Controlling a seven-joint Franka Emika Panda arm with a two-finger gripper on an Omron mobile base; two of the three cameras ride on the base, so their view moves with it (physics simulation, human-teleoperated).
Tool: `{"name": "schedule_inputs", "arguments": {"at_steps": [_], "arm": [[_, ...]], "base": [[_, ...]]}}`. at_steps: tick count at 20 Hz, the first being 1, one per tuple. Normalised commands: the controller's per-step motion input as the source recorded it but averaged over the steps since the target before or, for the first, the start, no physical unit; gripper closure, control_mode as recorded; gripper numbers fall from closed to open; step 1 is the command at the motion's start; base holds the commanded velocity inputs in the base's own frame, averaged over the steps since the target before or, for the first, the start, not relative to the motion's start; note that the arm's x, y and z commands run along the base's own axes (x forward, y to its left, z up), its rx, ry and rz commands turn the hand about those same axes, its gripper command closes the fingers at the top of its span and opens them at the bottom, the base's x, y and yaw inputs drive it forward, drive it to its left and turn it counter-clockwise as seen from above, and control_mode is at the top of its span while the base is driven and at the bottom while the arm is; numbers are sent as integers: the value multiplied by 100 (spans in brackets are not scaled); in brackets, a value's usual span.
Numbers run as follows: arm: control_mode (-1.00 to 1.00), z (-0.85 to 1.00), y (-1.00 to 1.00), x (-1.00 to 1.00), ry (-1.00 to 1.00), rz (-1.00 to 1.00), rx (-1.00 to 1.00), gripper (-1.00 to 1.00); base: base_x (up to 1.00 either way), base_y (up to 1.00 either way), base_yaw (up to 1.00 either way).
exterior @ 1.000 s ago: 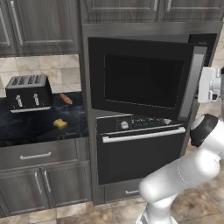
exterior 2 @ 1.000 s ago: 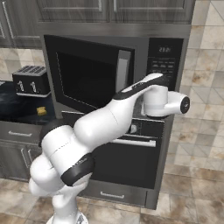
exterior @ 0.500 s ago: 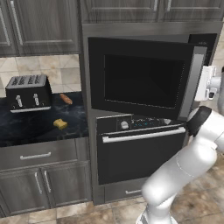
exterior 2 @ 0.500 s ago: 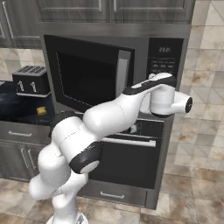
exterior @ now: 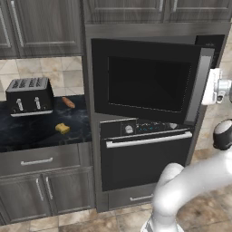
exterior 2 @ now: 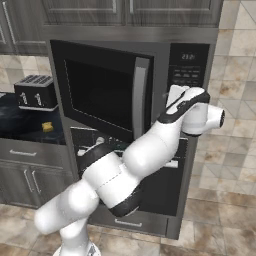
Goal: Place the sponge inside the microwave to prepare for sanitizing.
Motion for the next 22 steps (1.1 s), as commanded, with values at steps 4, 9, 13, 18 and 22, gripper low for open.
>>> {"name": "schedule_inputs", "arguments": {"at_steps": [4, 9, 13, 18, 22], "arm": [[-100, 2, 27, -2, -5, 4, -4, -100], [-100, 1, 23, -9, -15, 3, -3, -100], [-100, 0, 29, -24, -17, 1, -1, -100], [-100, 0, 38, -26, -22, 0, -2, -100], [-100, 2, 34, -21, -17, 0, -1, -100]], "base": [[0, 0, 0], [0, 0, 0], [0, 0, 0], [0, 0, 0], [0, 0, 0]]}}
